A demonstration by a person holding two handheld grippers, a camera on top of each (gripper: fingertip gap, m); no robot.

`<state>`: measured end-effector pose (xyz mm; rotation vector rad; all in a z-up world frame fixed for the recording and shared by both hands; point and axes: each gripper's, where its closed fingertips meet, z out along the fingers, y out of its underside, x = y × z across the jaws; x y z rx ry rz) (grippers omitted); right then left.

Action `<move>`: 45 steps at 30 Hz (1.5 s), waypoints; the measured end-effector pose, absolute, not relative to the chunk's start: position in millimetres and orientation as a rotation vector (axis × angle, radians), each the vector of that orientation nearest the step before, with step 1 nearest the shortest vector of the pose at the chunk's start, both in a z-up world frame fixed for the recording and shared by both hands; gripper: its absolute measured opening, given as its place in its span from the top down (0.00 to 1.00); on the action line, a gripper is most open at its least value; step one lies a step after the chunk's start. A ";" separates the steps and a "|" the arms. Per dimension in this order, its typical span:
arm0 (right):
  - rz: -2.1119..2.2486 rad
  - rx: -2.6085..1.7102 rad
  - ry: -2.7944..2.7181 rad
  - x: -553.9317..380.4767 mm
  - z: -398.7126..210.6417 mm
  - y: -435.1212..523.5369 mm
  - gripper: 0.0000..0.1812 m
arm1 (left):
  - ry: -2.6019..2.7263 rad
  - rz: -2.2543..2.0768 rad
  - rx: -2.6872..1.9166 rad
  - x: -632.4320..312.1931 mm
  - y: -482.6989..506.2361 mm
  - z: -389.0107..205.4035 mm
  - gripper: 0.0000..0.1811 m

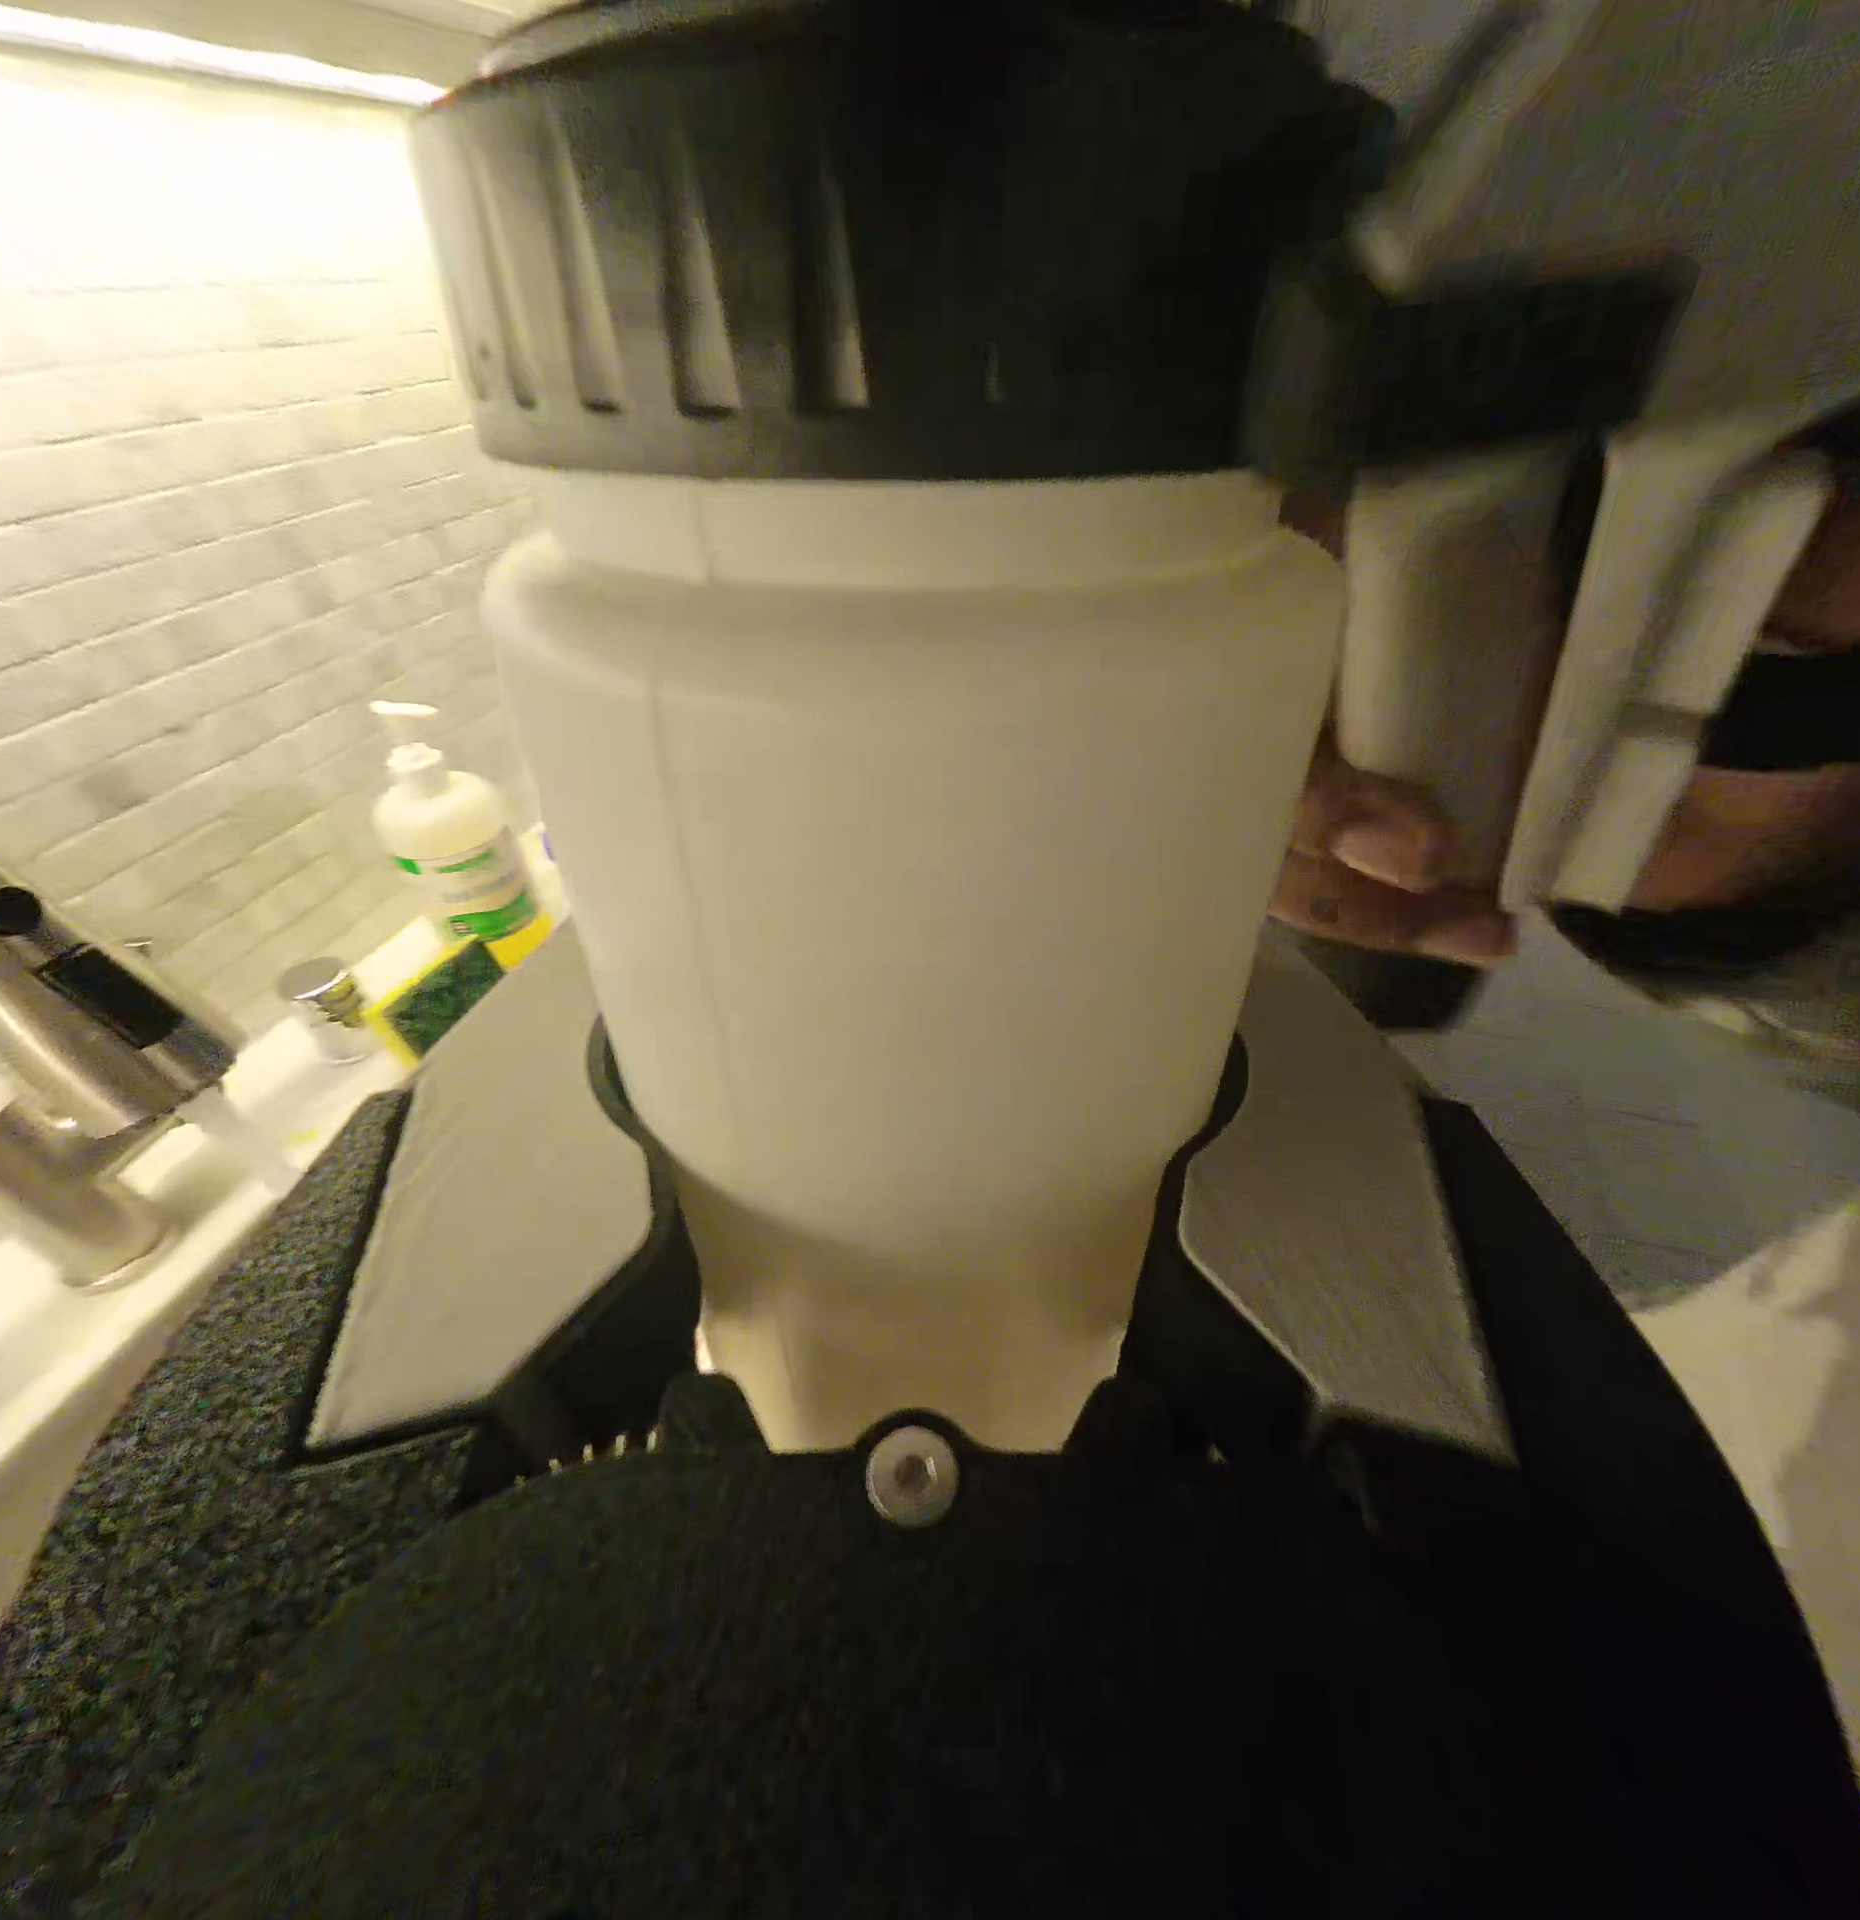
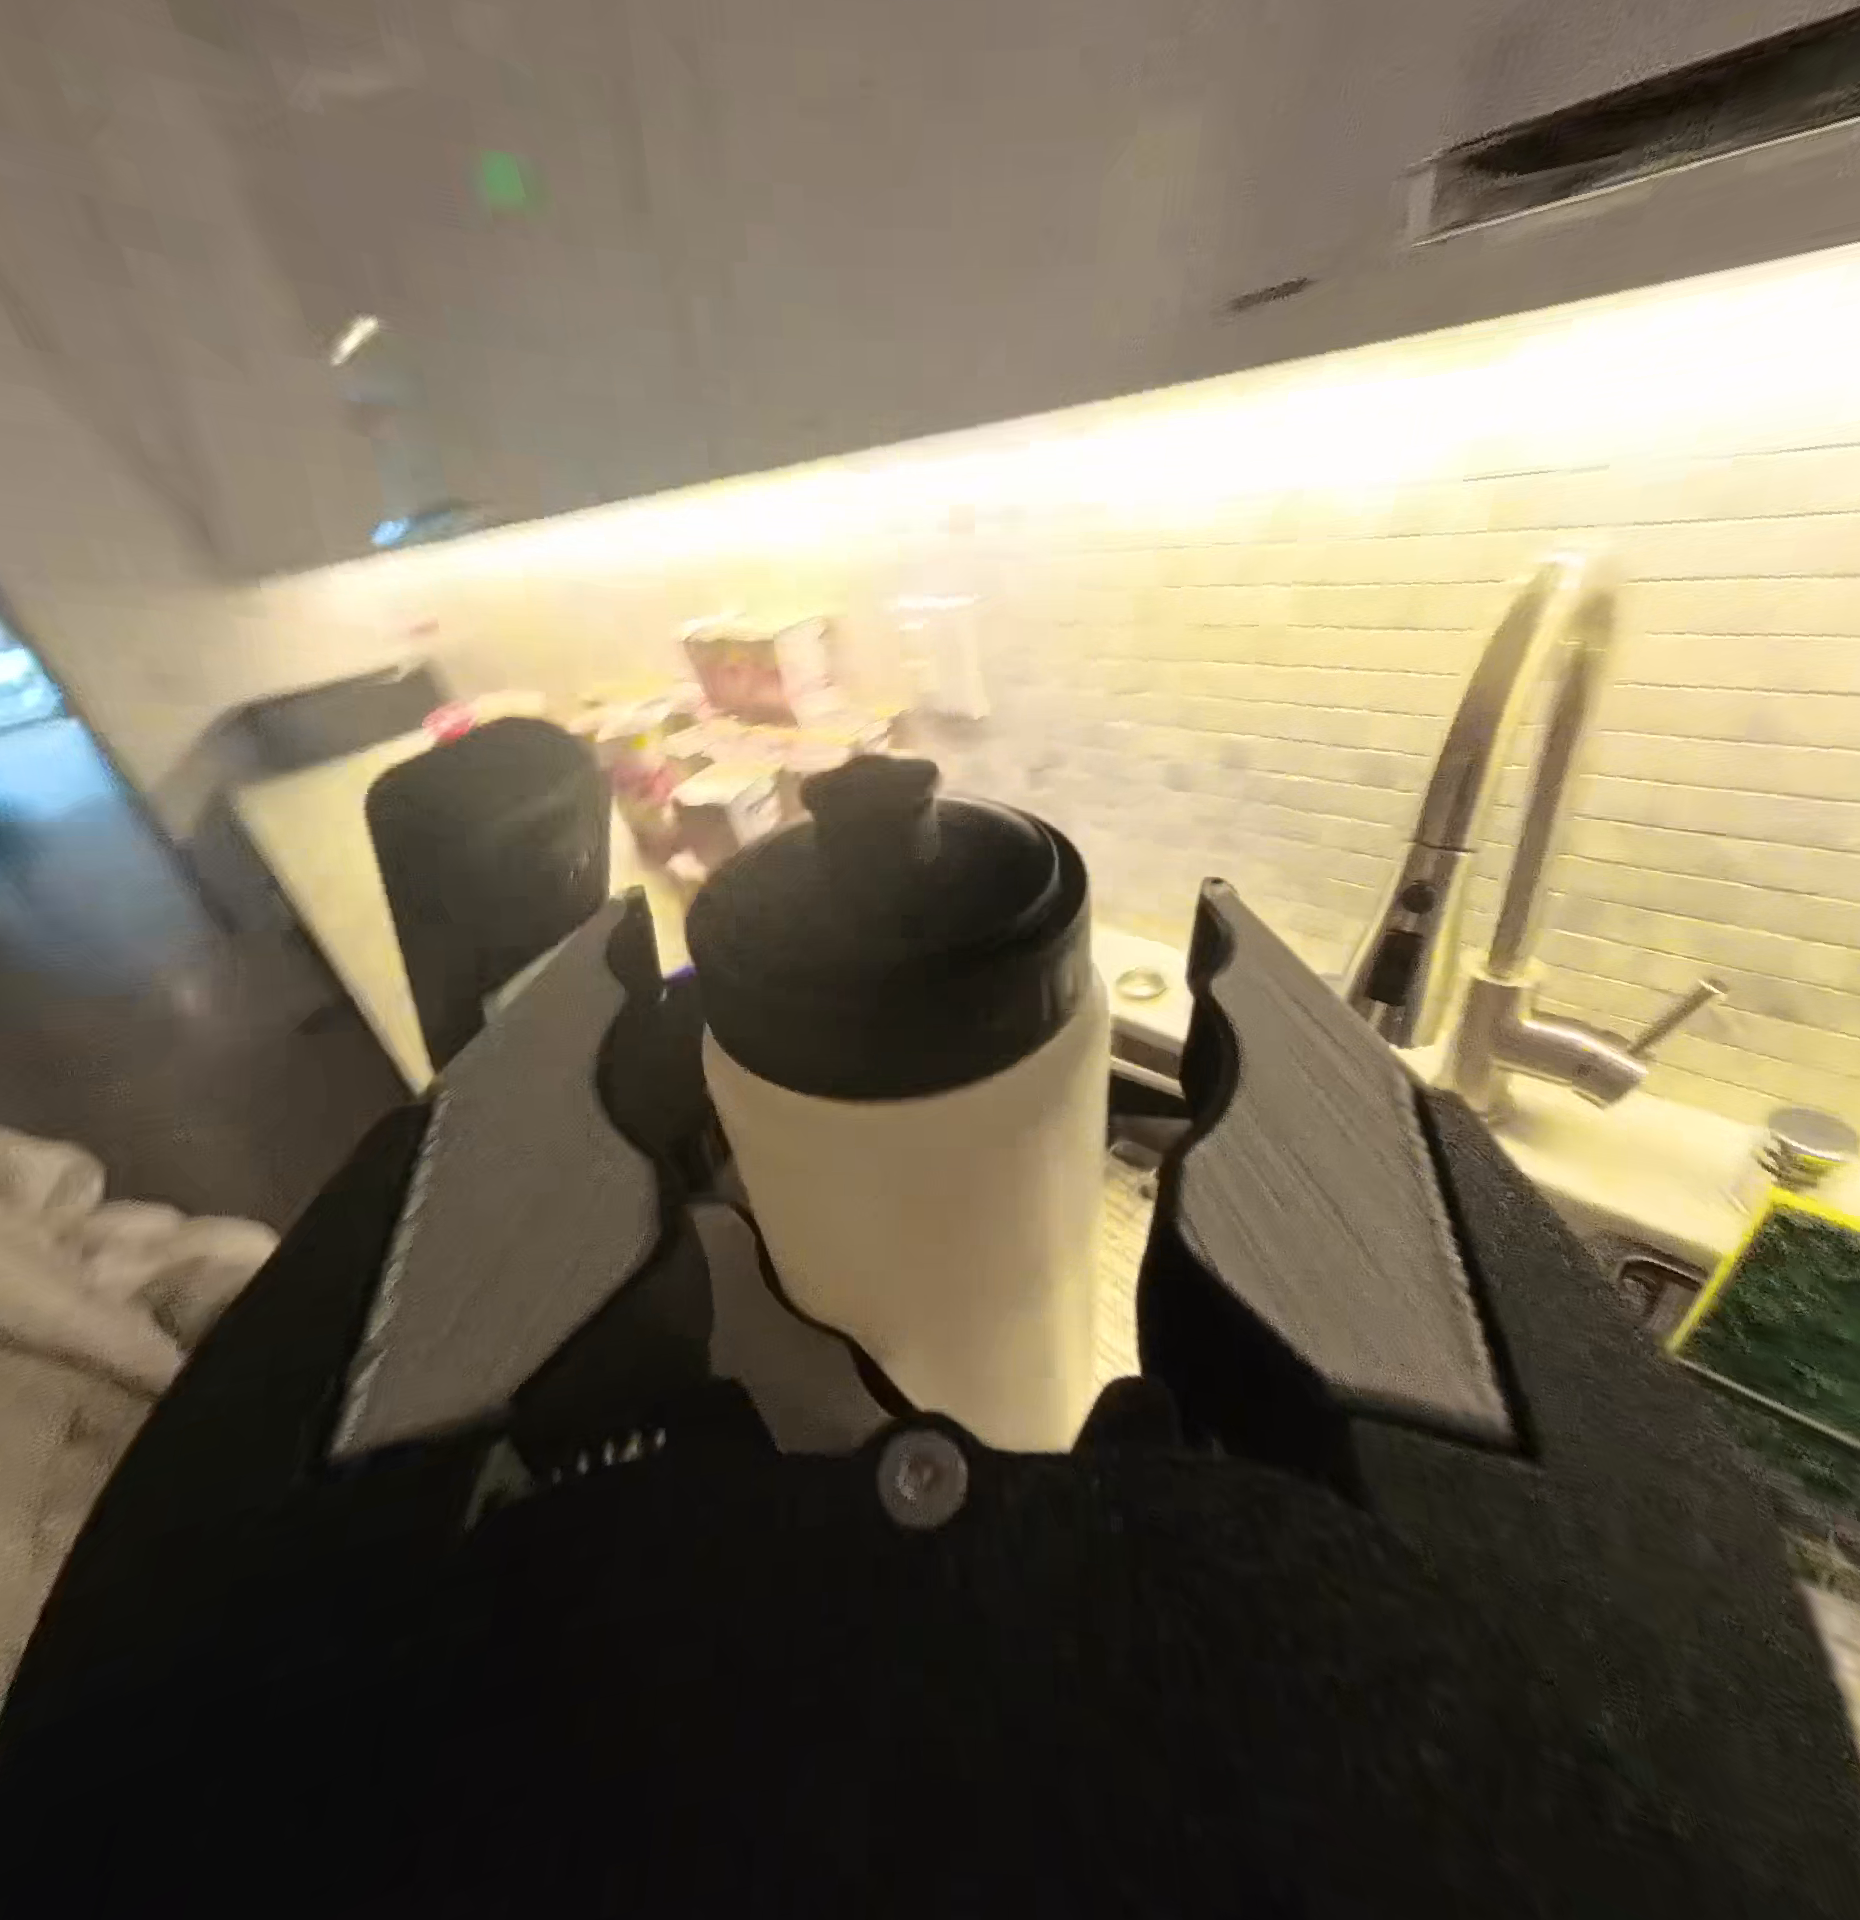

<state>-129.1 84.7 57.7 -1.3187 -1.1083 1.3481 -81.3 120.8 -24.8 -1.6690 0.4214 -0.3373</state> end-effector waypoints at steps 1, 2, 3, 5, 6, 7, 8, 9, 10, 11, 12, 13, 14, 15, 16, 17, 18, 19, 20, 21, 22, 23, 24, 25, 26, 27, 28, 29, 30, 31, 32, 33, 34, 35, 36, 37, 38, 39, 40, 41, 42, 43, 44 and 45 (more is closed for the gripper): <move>1.323 -1.331 -1.048 -128.1 60.0 86.7 0.46 | 0.424 -0.310 -1.677 -81.3 122.9 -26.1 0.42; 1.268 -1.335 -1.026 -128.1 59.7 89.2 0.47 | 0.420 -0.279 -1.687 -82.4 125.1 -27.4 0.42; 1.215 -1.331 -1.045 -129.7 57.3 89.4 0.49 | 0.417 -0.256 -1.693 -83.6 126.3 -28.1 0.42; 1.158 -1.327 -1.104 -133.5 51.4 88.6 0.56 | 0.406 -0.233 -1.702 -85.8 127.2 -29.4 0.42; 1.166 -1.322 -1.125 -135.5 50.7 87.6 0.57 | 0.400 -0.232 -1.706 -87.1 126.9 -30.1 0.42; 1.185 -1.314 -1.152 -137.4 50.4 86.1 0.57 | 0.396 -0.237 -1.709 -88.4 126.1 -30.7 0.42; 1.212 -1.297 -1.193 -139.3 49.8 83.3 0.57 | 0.394 -0.240 -1.710 -90.3 124.7 -30.8 0.42; 1.253 -1.270 -1.250 -140.9 49.3 79.1 0.57 | 0.397 -0.247 -1.713 -91.4 122.8 -31.3 0.42; 1.312 -1.228 -1.320 -141.7 49.7 73.5 0.57 | 0.406 -0.273 -1.710 -91.0 119.5 -31.2 0.42; 1.384 -1.172 -1.407 -141.4 49.7 66.3 0.57 | 0.418 -0.313 -1.705 -88.9 115.0 -30.6 0.42; 1.466 -1.085 -1.516 -138.9 50.2 56.6 0.57 | 0.440 -0.358 -1.699 -85.0 109.7 -30.3 0.42; 1.552 -0.973 -1.624 -133.7 51.7 46.8 0.57 | 0.472 -0.420 -1.683 -78.2 102.7 -28.7 0.42; 1.649 -0.840 -1.731 -125.4 53.6 36.3 0.57 | 0.512 -0.491 -1.660 -69.5 94.5 -26.5 0.42; 1.755 -0.722 -1.834 -115.9 55.4 27.1 0.57 | 0.559 -0.560 -1.640 -59.5 85.8 -24.6 0.42; 1.870 -0.634 -1.934 -106.4 57.8 19.2 0.57 | 0.597 -0.623 -1.620 -50.1 77.8 -22.2 0.42; 1.957 -0.564 -2.020 -99.9 60.0 14.0 0.57 | 0.624 -0.696 -1.598 -41.4 70.4 -18.3 0.42; 2.015 -0.494 -2.089 -95.5 62.0 10.1 0.57 | 0.636 -0.754 -1.581 -35.3 65.2 -14.6 0.42; 2.055 -0.430 -2.145 -92.1 63.4 6.7 0.57 | 0.647 -0.788 -1.566 -31.3 61.9 -12.0 0.42; 2.085 -0.376 -2.185 -89.6 65.0 3.7 0.57 | 0.659 -0.811 -1.551 -28.5 59.1 -9.7 0.42; 2.114 -0.331 -2.206 -87.5 67.3 1.6 0.57 | 0.668 -0.834 -1.536 -26.4 56.3 -7.1 0.42; 2.138 -0.286 -2.215 -85.1 69.2 0.1 0.57 | 0.674 -0.857 -1.521 -24.8 53.5 -4.3 0.42; 2.154 -0.243 -2.220 -82.5 70.4 -0.9 0.57 | 0.682 -0.878 -1.511 -23.0 50.8 -2.4 0.42; 2.161 -0.205 -2.220 -80.5 71.9 -1.8 0.57 | 0.691 -0.895 -1.506 -21.4 48.5 -1.7 0.42; 2.159 -0.177 -2.231 -78.7 72.6 -2.9 0.57 | 0.699 -0.917 -1.498 -19.6 46.1 -0.8 0.43; 2.147 -0.145 -2.253 -76.4 72.5 -4.5 0.57 | 0.712 -0.939 -1.488 -17.7 43.4 0.2 0.43; 2.130 -0.109 -2.275 -73.8 72.9 -5.9 0.57 | 0.733 -0.958 -1.481 -15.3 40.5 0.8 0.43; 2.116 -0.074 -2.297 -70.9 74.1 -7.1 0.57 | 0.756 -0.984 -1.472 -12.7 37.5 2.2 0.43; 2.118 -0.037 -2.322 -66.5 76.6 -8.1 0.57 | 0.786 -1.026 -1.463 -8.9 33.0 3.7 0.43; 2.191 0.028 -2.309 -57.8 87.6 -7.8 0.57 | 0.822 -1.063 -1.459 -4.6 29.1 3.3 0.43; 2.292 0.093 -2.251 -49.7 104.9 -4.6 0.57 | 0.858 -1.092 -1.457 -0.3 26.0 0.4 0.42; 2.325 0.126 -2.203 -47.1 116.6 -0.7 0.57 | 0.871 -1.114 -1.449 2.3 25.6 -0.9 0.42; 2.272 0.109 -2.192 -51.0 119.7 1.6 0.57 | 0.870 -1.131 -1.437 3.5 26.2 -0.4 0.42; 2.214 0.071 -2.172 -57.0 121.3 4.1 0.57 | 0.860 -1.126 -1.432 2.8 29.3 0.0 0.42; 2.192 0.021 -2.131 -62.2 124.9 8.0 0.57 | 0.852 -1.108 -1.441 1.2 33.5 -0.8 0.42; 2.179 -0.044 -2.083 -67.3 127.0 13.2 0.57 | 0.842 -1.083 -1.450 -1.2 38.0 -1.5 0.42; 2.144 -0.125 -2.038 -73.7 124.8 19.4 0.57 | 0.822 -1.063 -1.450 -4.6 42.6 -0.8 0.42; 2.105 -0.219 -1.972 -81.3 120.7 27.7 0.57 | 0.795 -1.044 -1.454 -8.9 47.4 -0.3 0.42; 2.083 -0.319 -1.900 -87.2 115.2 37.8 0.57 | 0.767 -1.012 -1.464 -14.2 53.0 -1.6 0.42; 2.063 -0.435 -1.820 -93.0 107.6 49.6 0.57 | 0.733 -0.972 -1.478 -20.6 59.3 -4.1 0.42; 2.042 -0.546 -1.731 -97.0 98.5 62.4 0.57 | 0.691 -0.939 -1.491 -27.9 65.2 -6.8 0.42; 2.022 -0.645 -1.650 -97.7 87.6 75.0 0.57 | 0.654 -0.919 -1.504 -34.8 69.1 -10.2 0.42; 1.995 -0.750 -1.555 -97.9 76.6 89.2 0.57 | 0.616 -0.897 -1.519 -41.8 72.7 -14.3 0.42; 1.966 -0.852 -1.469 -96.2 63.9 102.9 0.57 | 0.573 -0.861 -1.537 -50.0 77.4 -19.3 0.42; 1.937 -0.944 -1.392 -92.0 50.4 115.2 0.57 | 0.538 -0.832 -1.556 -57.5 80.7 -24.9 0.42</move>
